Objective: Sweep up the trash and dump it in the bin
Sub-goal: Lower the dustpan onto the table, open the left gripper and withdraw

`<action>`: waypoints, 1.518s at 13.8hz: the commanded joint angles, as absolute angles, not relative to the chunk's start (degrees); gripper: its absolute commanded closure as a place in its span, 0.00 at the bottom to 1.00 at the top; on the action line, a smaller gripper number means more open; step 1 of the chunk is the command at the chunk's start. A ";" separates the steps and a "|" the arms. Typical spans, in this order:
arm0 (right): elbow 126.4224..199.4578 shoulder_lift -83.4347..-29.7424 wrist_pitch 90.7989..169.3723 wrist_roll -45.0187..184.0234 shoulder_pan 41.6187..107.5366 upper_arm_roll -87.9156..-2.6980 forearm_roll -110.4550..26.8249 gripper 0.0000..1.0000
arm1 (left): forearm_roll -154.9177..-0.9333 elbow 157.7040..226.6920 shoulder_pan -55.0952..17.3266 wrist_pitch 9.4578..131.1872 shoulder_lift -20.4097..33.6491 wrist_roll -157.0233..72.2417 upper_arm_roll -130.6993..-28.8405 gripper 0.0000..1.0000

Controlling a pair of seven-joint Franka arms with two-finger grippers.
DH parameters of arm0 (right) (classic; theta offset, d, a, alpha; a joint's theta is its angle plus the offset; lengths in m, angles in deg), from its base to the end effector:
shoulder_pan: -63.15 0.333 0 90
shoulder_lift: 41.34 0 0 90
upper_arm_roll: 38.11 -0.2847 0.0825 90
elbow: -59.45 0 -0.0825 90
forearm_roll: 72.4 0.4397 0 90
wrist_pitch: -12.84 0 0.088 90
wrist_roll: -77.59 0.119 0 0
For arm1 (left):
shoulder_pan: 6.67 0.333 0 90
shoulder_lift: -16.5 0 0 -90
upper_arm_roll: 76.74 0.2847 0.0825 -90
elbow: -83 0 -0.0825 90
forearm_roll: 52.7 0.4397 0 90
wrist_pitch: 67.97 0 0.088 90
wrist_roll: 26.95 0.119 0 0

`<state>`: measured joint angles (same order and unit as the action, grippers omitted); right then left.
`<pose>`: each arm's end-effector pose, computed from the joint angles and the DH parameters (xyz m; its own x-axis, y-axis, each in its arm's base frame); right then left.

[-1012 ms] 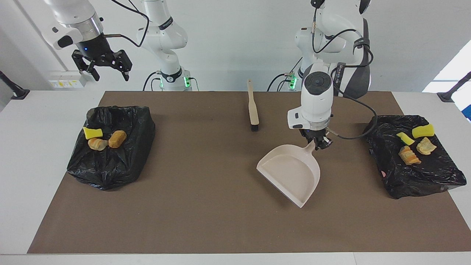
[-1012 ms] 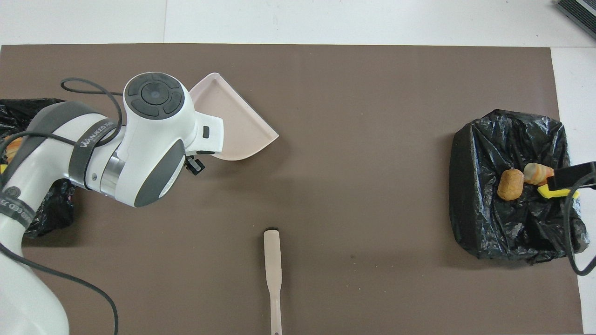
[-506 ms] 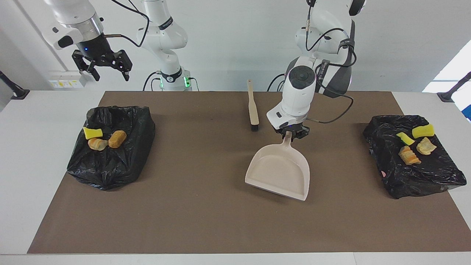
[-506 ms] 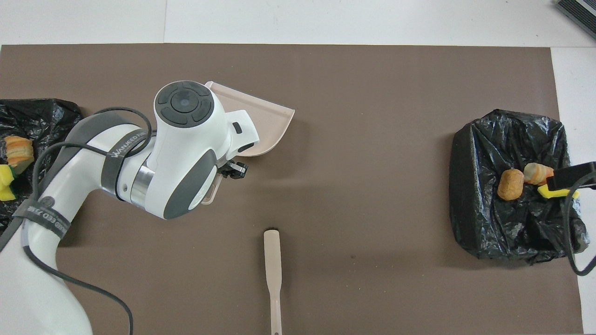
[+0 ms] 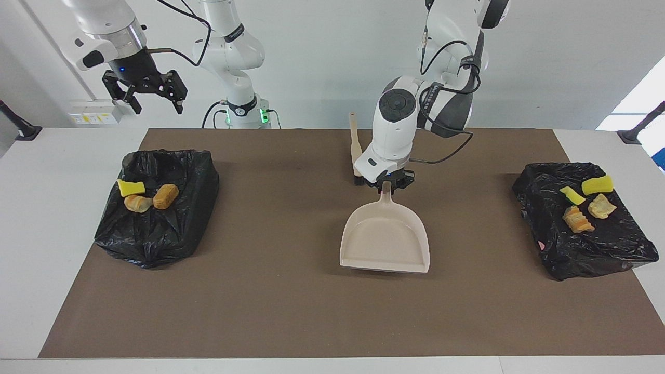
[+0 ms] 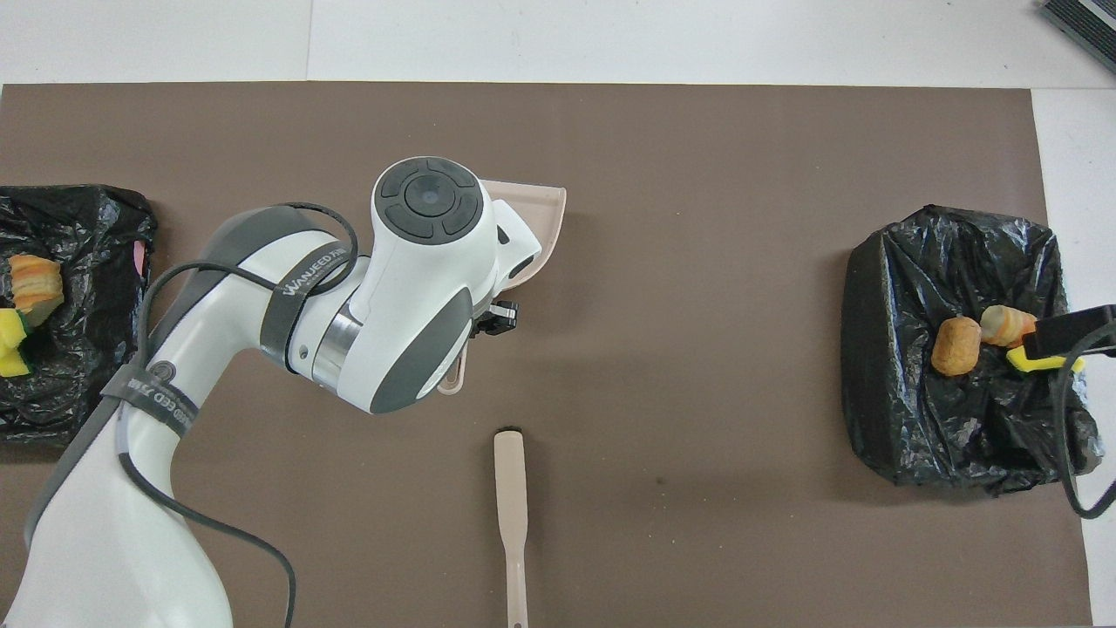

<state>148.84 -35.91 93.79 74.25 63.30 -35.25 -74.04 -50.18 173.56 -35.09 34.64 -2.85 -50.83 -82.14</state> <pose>0.5646 -0.0318 0.6290 0.9985 0.0070 -0.0539 0.0081 -0.9998 0.0206 0.5748 -0.3741 0.3738 0.9780 -0.1771 -0.1107 -0.1844 -0.9810 -0.0601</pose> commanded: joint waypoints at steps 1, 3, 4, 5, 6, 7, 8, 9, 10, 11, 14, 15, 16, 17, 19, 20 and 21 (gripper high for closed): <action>149.45 -35.01 93.43 74.34 62.71 -35.65 -73.64 0.00 | -52.43 169.40 -36.20 33.01 -5.55 -52.00 -81.14 1.00; 149.45 -35.01 93.52 74.34 62.71 -35.65 -73.64 0.00 | -52.44 168.70 -37.42 33.19 -6.87 -53.65 -81.22 1.00; 149.45 -35.01 93.44 74.34 62.71 -35.73 -73.64 0.00 | -52.52 168.69 -37.43 33.54 -7.05 -53.84 -81.22 1.00; 149.45 -35.01 93.43 74.34 62.71 -35.73 -73.64 0.00 | -52.53 168.78 -37.43 34.50 -7.14 -53.84 -81.22 1.00; 149.45 -35.01 93.35 74.34 62.71 -35.73 -73.64 0.00 | -52.61 168.69 -37.52 35.03 -7.83 -53.93 -81.22 1.00; 149.45 -35.01 93.26 74.34 62.80 -35.73 -73.64 0.00 | -52.70 168.43 -37.60 35.38 -9.32 -54.02 -81.22 1.00; 149.45 -35.01 93.26 74.42 62.89 -35.73 -73.64 0.00 | -52.61 167.73 -38.13 35.56 -10.47 -54.11 -81.22 1.00; 149.45 -35.01 93.17 74.42 62.89 -35.73 -73.64 0.00 | -52.70 167.55 -38.22 36.00 -11.26 -54.19 -81.22 1.00; 149.45 -35.01 93.08 74.42 62.89 -35.73 -73.64 0.00 | -52.70 167.55 -38.31 37.22 -11.79 -54.28 -81.22 1.00; 149.45 -35.01 93.00 74.42 62.89 -35.73 -73.64 0.00 | -52.87 167.64 -38.40 37.93 -11.97 -54.28 -81.22 1.00; 149.45 -35.01 92.91 74.34 62.80 -35.73 -73.64 0.00 | -52.79 167.90 -38.75 38.37 -11.89 -54.19 -81.22 1.00; 149.45 -35.01 92.91 74.34 62.80 -35.73 -73.64 0.00 | -52.79 167.99 -38.75 38.46 -11.80 -54.11 -81.22 0.91; 149.45 -35.01 92.91 74.34 62.80 -35.73 -73.64 0.00 | -52.79 168.08 -38.66 38.90 -11.80 -54.02 -81.22 0.76; 149.45 -35.01 92.91 74.34 62.80 -35.73 -73.64 0.00 | -52.79 168.08 -38.66 39.51 -11.80 -54.11 -81.22 0.57; 149.45 -35.01 92.91 74.42 62.89 -35.73 -73.64 0.00 | -52.79 168.08 -38.66 39.69 -11.80 -54.11 -81.22 0.14; 149.45 -35.01 92.91 74.42 62.89 -35.73 -73.64 0.00 | -52.53 168.08 -38.66 39.78 -11.88 -53.93 -81.22 0.06; 149.45 -35.01 92.91 74.42 62.80 -35.73 -73.64 0.00 | -52.26 168.08 -38.57 39.87 -11.88 -53.58 -81.22 0.00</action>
<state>148.84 -35.87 93.78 74.25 63.34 -35.33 -74.04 -52.10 168.90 -37.81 39.32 -11.43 -53.57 -82.09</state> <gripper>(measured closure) 0.000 0.264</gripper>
